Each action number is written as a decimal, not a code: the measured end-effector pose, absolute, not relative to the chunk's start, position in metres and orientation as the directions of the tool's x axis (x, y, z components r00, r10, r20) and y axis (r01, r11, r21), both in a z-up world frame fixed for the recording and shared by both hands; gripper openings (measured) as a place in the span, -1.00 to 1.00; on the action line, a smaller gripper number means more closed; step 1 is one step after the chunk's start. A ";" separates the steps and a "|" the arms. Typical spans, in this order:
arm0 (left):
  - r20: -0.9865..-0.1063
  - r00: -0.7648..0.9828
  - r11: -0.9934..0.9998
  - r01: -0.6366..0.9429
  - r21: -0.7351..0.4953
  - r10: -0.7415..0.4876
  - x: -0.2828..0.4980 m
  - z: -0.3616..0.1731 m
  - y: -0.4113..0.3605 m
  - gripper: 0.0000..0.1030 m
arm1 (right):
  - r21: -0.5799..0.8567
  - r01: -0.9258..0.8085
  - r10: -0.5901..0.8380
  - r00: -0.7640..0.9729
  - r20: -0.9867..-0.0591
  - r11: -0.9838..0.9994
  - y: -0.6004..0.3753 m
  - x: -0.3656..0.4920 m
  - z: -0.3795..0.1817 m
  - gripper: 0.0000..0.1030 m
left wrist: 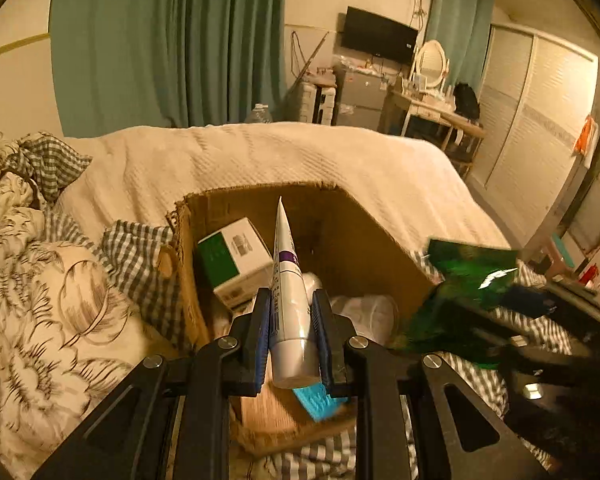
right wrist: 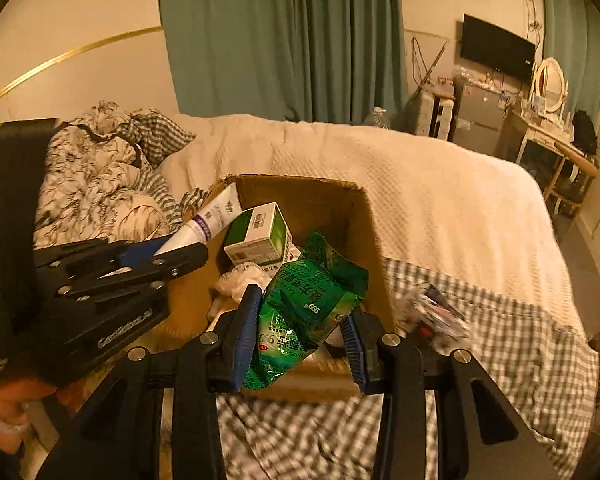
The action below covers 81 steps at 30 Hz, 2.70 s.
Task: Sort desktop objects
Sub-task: 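Carry the white tube in the left tool while the right tool carries the green packet into the box, then grasp the foil-wrapped clear bag with the right tool and lift it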
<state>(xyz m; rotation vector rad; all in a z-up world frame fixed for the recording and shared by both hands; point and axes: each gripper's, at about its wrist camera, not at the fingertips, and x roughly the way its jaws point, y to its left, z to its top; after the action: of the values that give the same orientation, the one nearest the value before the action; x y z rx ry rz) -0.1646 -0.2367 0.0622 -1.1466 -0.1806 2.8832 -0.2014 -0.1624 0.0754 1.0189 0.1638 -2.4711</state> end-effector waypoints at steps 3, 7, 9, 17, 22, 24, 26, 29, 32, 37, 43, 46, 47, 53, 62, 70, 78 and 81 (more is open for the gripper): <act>-0.672 -0.732 -0.987 -0.007 -0.159 0.114 -0.175 0.056 -0.237 -0.61 | 0.101 0.424 -0.383 -0.661 -0.645 -0.900 -0.167 -0.212 0.071 -0.25; -0.676 -0.726 -0.989 -0.041 -0.144 0.129 -0.183 0.050 -0.228 0.08 | 0.015 0.384 -0.319 -0.746 -0.585 -0.923 -0.156 -0.211 0.072 0.28; -0.660 -0.744 -0.990 -0.015 -0.143 0.107 -0.181 0.049 -0.226 0.78 | 0.019 0.383 -0.325 -0.758 -0.566 -0.924 -0.141 -0.212 0.076 0.34; -0.638 -0.768 -0.988 0.045 -0.146 0.059 -0.166 0.063 -0.184 0.86 | 0.026 0.302 -0.264 -0.786 -0.559 -0.953 -0.025 -0.199 0.067 0.42; -0.579 -0.814 -0.996 0.015 -0.085 0.037 -0.139 0.073 -0.110 0.90 | 0.013 0.242 -0.201 -0.770 -0.606 -0.970 0.052 -0.182 0.056 0.42; -0.587 -0.800 -0.991 -0.071 -0.115 0.125 -0.134 0.059 -0.074 0.91 | 0.012 0.207 -0.174 -0.789 -0.590 -0.978 0.078 -0.174 0.049 0.51; -0.621 -0.760 -0.981 -0.122 -0.152 0.190 -0.133 0.035 -0.040 0.91 | 0.043 0.176 -0.168 -0.800 -0.576 -0.983 0.102 -0.167 0.035 0.54; -0.667 -0.731 -0.988 -0.081 -0.129 0.147 -0.136 -0.004 -0.003 0.91 | 0.088 0.151 -0.173 -0.777 -0.605 -0.985 0.127 -0.171 0.008 0.54; -0.684 -0.729 -0.993 0.061 -0.100 0.024 -0.140 -0.041 0.013 0.91 | 0.112 0.140 -0.179 -0.756 -0.630 -0.984 0.146 -0.184 -0.014 0.54; -0.729 -0.684 -0.982 0.158 -0.107 -0.030 -0.161 -0.088 0.015 0.91 | 0.120 0.209 -0.238 -0.746 -0.623 -0.971 0.155 -0.199 -0.042 0.54; -0.738 -0.664 -0.972 0.230 -0.051 -0.118 -0.201 -0.114 0.020 0.91 | 0.120 0.277 -0.293 -0.749 -0.594 -0.953 0.147 -0.208 -0.076 0.54; -0.762 -0.627 -0.960 0.278 -0.023 -0.164 -0.222 -0.134 0.012 0.91 | 0.082 0.296 -0.285 -0.752 -0.593 -0.952 0.142 -0.218 -0.089 0.54; -0.767 -0.608 -0.950 0.313 0.006 -0.205 -0.228 -0.142 0.010 0.94 | 0.086 0.295 -0.288 -0.756 -0.587 -0.952 0.140 -0.225 -0.093 0.54; -0.756 -0.623 -0.959 0.282 0.025 -0.202 -0.231 -0.158 0.010 0.95 | 0.160 0.394 -0.404 -0.680 -0.611 -0.905 0.104 -0.286 -0.110 0.54; -0.743 -0.659 -0.957 0.274 -0.096 -0.115 -0.222 -0.161 -0.001 0.67 | 0.136 0.505 -0.434 -0.538 -0.723 -0.852 0.033 -0.347 -0.138 -0.44; -0.709 -0.704 -0.940 0.222 -0.260 0.030 -0.196 -0.153 -0.022 -0.74 | 0.046 0.349 -0.270 -0.628 -0.730 -0.936 0.103 -0.263 -0.118 -0.50; -0.657 -0.750 -0.960 0.124 -0.250 0.074 -0.153 -0.122 -0.017 -0.89 | -0.060 0.372 -0.189 -0.596 -0.781 -0.926 0.144 -0.188 -0.093 -0.50; -0.659 -0.751 -0.978 0.103 -0.179 0.042 -0.153 -0.112 -0.007 -0.80 | -0.037 0.354 -0.197 -0.602 -0.774 -0.935 0.155 -0.179 -0.085 -0.50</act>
<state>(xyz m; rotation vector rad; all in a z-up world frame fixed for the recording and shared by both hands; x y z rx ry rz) -0.1529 -0.0075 -0.1125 -1.1195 -0.3253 2.9527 -0.1787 0.1548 -0.0855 1.1991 0.2679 -2.5504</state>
